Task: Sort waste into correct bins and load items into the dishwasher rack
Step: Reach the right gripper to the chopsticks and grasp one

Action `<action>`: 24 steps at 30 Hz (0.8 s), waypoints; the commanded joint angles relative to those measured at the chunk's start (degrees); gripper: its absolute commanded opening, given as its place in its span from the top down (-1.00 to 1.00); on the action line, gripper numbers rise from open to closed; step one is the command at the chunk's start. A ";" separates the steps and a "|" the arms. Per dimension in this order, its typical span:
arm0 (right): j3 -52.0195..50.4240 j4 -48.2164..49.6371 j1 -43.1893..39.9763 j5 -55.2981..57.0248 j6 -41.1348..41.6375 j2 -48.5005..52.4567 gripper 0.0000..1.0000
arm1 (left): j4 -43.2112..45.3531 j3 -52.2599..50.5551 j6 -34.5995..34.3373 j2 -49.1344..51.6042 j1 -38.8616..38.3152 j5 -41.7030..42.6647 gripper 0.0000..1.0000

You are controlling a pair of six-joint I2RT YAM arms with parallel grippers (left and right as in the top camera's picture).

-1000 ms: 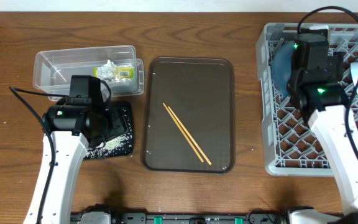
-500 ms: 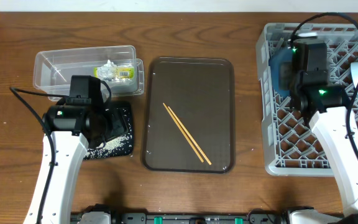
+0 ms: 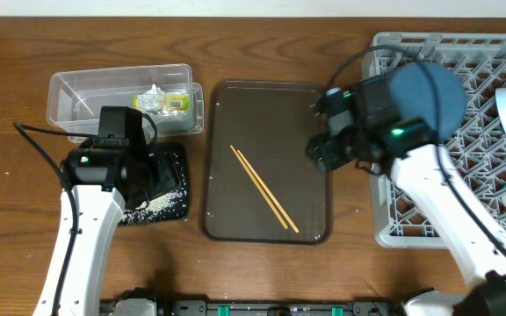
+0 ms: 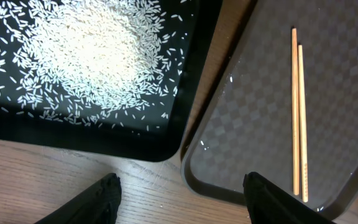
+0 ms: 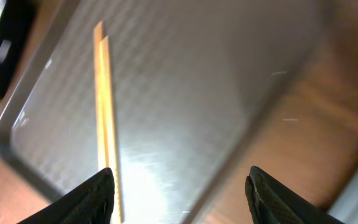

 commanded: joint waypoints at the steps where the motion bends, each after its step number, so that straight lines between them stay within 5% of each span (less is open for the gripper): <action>1: 0.07 -0.46 4.98 -2.69 0.72 3.65 -0.31 | -0.17 0.98 0.48 0.24 0.24 -0.52 -0.33; 12: 0.07 0.39 18.12 7.30 3.78 17.53 -0.22 | -0.17 0.98 0.48 0.24 0.24 -0.52 -0.33; 24: 0.07 2.36 19.93 15.43 12.85 24.85 0.10 | -0.20 0.98 0.48 0.24 0.24 -0.52 -0.33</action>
